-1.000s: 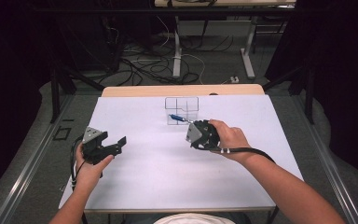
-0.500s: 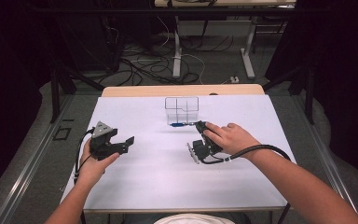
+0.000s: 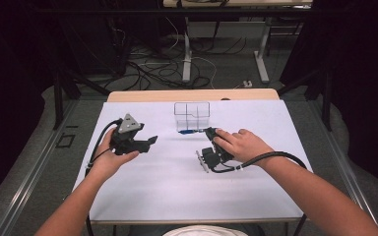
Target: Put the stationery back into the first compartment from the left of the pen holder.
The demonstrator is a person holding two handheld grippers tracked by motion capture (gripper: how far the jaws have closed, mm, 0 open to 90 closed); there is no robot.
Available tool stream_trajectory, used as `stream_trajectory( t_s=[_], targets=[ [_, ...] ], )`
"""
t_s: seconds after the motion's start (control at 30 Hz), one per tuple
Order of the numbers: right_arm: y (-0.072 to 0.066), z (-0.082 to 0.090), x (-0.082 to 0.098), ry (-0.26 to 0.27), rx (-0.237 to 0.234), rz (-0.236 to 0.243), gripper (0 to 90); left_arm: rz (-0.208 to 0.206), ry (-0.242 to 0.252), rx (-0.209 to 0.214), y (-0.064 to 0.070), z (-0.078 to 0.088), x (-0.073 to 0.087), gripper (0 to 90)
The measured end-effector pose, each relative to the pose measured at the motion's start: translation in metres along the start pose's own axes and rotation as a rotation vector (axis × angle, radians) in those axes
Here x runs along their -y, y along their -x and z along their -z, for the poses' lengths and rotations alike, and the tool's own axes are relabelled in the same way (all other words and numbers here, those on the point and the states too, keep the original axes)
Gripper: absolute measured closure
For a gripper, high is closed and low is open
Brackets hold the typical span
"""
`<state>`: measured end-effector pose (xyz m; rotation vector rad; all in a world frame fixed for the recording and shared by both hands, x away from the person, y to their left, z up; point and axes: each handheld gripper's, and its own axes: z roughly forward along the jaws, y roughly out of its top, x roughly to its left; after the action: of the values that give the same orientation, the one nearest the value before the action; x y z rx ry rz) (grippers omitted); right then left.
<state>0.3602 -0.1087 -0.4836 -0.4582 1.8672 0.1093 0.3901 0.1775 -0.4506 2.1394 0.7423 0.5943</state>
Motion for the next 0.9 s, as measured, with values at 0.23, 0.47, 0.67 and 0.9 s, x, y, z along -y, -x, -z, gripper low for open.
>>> stream_trajectory(
  t_s=[0.23,0.47,0.67,0.9],
  targets=[
    [0.002,-0.001,-0.001,0.021,0.016,0.001,80.2,-0.112,-0.029,0.016,0.011,-0.013,-0.026,33.3],
    [0.005,0.001,-0.004,-0.003,-0.014,-0.001,80.2,-0.163,-0.043,0.044,0.016,-0.025,-0.041,39.1],
    [0.008,0.002,-0.007,0.006,-0.006,0.003,80.1,-0.225,-0.058,0.075,0.027,-0.036,-0.053,44.2],
    [0.011,0.002,-0.008,0.023,0.004,0.028,80.2,-0.326,-0.108,0.092,0.036,-0.046,-0.064,47.1]
  ],
)
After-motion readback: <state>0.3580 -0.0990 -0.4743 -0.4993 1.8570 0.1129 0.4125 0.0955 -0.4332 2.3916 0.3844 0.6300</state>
